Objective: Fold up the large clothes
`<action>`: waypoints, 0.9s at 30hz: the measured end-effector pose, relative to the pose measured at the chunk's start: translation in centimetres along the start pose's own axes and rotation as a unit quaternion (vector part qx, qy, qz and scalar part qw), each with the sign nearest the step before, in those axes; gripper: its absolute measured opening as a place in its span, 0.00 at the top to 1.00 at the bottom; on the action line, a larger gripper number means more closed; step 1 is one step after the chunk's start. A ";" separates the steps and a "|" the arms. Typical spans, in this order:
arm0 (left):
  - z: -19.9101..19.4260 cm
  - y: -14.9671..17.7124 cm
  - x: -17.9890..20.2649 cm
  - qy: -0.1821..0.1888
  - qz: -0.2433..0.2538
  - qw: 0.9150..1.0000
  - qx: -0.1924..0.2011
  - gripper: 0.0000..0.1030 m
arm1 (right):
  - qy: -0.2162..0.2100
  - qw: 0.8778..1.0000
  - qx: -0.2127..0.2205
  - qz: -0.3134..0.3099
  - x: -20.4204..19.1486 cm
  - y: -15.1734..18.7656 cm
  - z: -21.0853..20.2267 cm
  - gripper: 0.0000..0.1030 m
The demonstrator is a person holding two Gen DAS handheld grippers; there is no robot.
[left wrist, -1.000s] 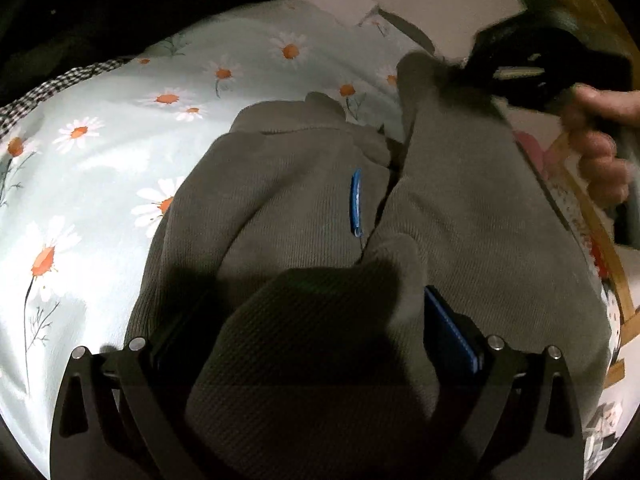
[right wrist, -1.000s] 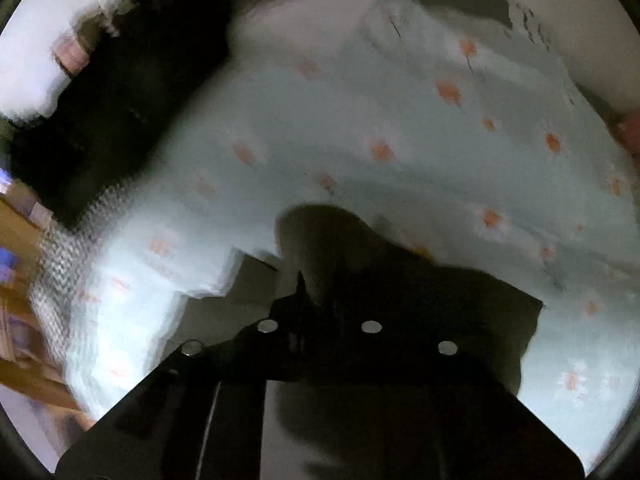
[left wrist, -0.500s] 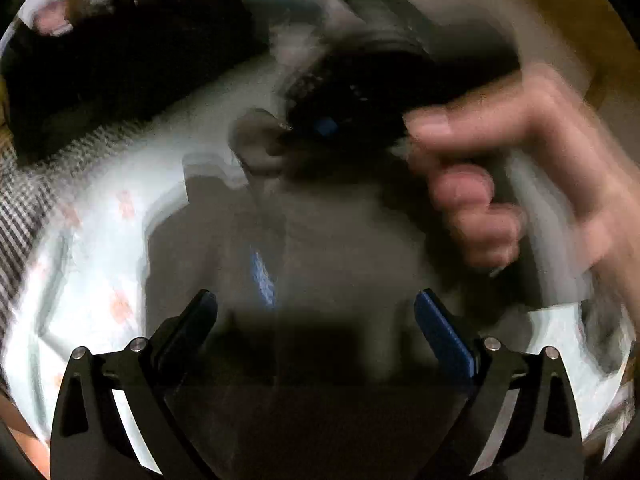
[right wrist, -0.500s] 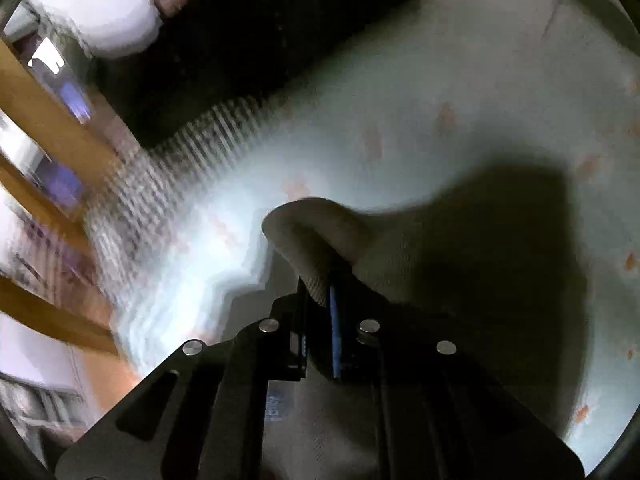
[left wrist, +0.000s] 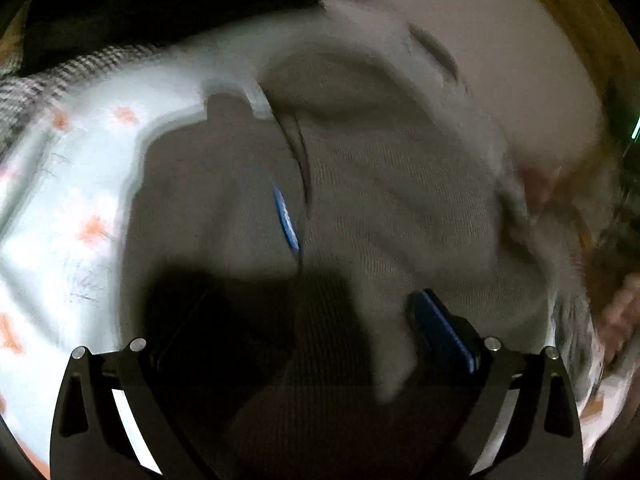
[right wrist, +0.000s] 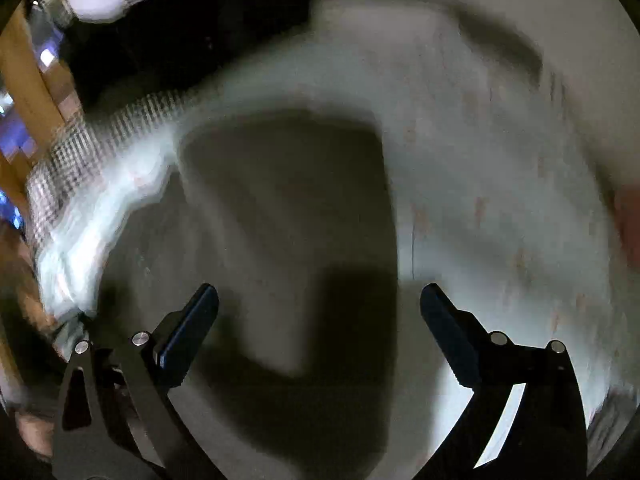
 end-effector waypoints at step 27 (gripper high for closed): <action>6.4 -8.3 1.5 -0.067 0.058 0.995 -0.046 0.04 | 0.088 0.995 0.050 -0.007 -7.3 8.4 1.7 0.02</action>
Point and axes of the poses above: each gripper's, at about its wrist camera, not at the fingertips, and z roughly the way its jaws point, x to its right, y to its underside, the point moved 4 cm from there along z, roughly the way its jaws point, and after that the axes turned 11 degrees about -x, right-handed, at the moved point
